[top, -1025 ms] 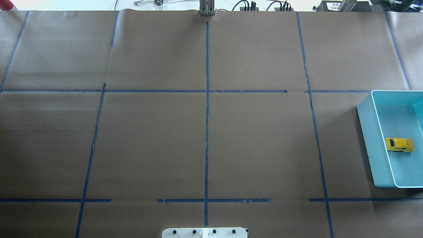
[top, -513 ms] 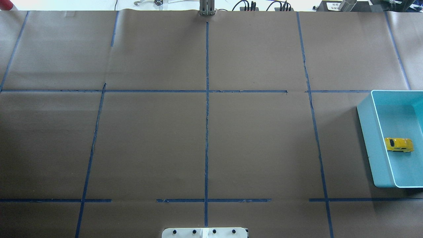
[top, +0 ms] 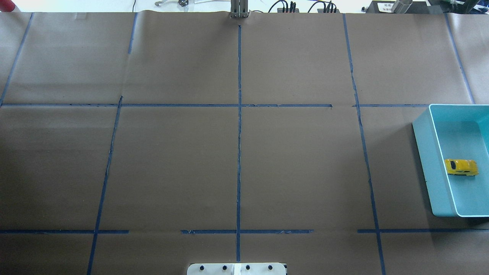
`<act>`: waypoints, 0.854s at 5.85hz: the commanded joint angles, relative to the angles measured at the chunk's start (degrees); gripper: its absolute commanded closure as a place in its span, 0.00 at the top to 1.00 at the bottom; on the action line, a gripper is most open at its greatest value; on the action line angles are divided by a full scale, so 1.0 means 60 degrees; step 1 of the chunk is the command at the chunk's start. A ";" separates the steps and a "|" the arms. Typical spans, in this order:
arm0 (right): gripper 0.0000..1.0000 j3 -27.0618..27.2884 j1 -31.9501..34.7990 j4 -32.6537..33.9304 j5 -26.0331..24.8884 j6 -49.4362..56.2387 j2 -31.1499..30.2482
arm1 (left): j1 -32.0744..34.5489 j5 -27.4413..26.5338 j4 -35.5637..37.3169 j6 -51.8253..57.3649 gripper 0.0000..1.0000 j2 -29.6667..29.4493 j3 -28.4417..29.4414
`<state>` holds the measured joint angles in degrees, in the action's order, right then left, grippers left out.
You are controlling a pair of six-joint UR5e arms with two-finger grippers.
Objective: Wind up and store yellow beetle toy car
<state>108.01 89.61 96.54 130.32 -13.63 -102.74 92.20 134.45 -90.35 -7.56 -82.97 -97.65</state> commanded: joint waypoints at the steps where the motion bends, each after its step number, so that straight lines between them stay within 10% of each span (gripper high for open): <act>1: 1.00 0.0030 0.0006 0.0081 0.0076 0.1651 -0.0015 | 0.0000 0.0004 0.0000 0.0000 1.00 0.0000 0.0000; 5: 1.00 -0.0042 0.0006 0.0082 0.0325 0.1612 0.0000 | 0.0000 0.0004 0.0000 0.0000 1.00 0.0000 0.0000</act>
<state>107.94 89.65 97.03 131.82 -3.89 -102.74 92.20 134.41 -90.35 -7.56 -82.97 -97.65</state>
